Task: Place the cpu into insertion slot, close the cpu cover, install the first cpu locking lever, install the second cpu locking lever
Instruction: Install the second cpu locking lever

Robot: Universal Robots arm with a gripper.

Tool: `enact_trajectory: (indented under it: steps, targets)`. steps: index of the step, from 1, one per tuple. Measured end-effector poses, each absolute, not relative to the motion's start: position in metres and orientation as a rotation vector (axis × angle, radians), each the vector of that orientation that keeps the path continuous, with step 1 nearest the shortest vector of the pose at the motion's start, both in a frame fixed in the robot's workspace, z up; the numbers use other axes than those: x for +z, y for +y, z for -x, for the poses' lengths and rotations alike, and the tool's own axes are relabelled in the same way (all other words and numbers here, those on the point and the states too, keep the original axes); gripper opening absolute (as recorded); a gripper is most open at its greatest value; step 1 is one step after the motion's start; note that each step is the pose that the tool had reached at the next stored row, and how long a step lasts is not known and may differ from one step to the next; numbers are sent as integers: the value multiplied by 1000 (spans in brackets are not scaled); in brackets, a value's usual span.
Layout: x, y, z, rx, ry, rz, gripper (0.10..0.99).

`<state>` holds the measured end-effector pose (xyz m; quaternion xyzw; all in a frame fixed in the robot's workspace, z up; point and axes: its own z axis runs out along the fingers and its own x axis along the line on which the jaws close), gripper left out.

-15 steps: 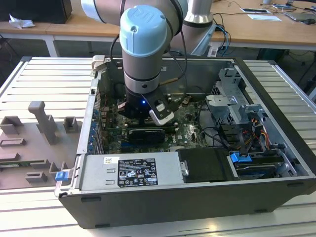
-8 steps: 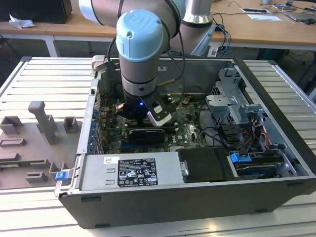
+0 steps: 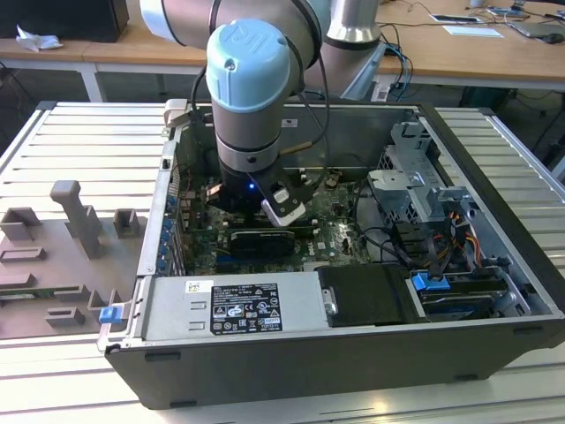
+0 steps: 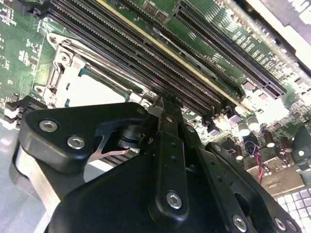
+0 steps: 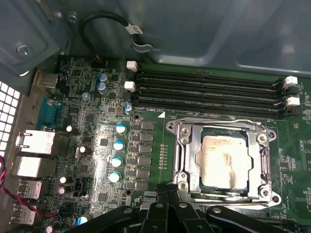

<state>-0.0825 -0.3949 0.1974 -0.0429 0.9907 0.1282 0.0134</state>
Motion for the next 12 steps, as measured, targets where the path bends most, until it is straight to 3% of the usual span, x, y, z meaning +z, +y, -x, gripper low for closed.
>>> enact_trajectory:
  steps: [12]
  targets:
    - [230,-395,83,398,3087,133,106]
